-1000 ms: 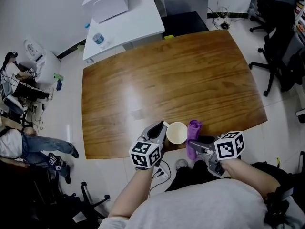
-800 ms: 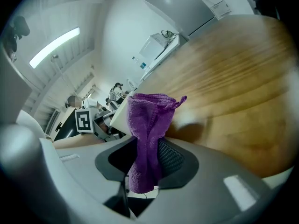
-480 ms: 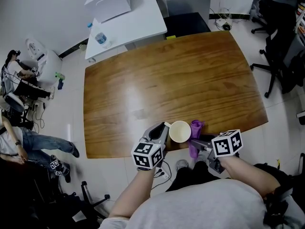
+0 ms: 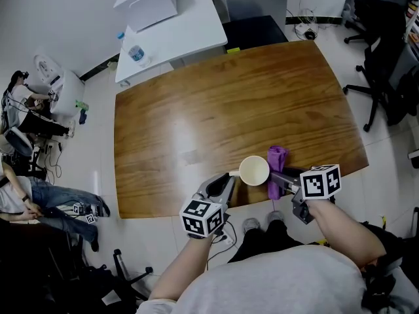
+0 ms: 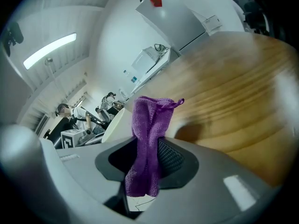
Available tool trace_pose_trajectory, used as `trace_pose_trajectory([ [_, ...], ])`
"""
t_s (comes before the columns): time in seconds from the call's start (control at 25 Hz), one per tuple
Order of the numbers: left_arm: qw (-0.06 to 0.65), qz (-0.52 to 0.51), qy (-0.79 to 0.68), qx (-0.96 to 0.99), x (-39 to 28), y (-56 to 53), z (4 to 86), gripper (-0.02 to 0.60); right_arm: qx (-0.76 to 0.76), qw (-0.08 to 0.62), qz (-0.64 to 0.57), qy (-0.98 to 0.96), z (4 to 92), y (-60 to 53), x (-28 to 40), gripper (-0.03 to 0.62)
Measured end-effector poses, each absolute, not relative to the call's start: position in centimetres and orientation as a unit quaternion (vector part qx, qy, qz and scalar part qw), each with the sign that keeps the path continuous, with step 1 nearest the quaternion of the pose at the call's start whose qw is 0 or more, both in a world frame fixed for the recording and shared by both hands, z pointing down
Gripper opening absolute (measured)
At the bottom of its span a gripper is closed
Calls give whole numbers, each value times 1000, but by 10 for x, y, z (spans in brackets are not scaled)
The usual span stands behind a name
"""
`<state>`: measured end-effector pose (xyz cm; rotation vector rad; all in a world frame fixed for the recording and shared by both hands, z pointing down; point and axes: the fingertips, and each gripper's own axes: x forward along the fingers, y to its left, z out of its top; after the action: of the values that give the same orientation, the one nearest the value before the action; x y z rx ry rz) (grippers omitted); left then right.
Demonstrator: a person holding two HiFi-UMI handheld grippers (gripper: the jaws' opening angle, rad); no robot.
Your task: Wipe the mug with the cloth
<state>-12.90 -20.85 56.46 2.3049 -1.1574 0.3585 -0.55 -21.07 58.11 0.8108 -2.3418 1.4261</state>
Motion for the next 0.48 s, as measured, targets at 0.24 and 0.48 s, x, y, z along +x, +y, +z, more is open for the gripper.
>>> trace_pose_trajectory([
  [0.24, 280, 127, -403, 862, -116, -191, 564, 46, 301, 130, 487, -809, 581, -228, 5, 133],
  [0.48, 277, 124, -389, 870, -115, -190, 563, 46, 304, 80, 499, -808, 551, -223, 15, 135],
])
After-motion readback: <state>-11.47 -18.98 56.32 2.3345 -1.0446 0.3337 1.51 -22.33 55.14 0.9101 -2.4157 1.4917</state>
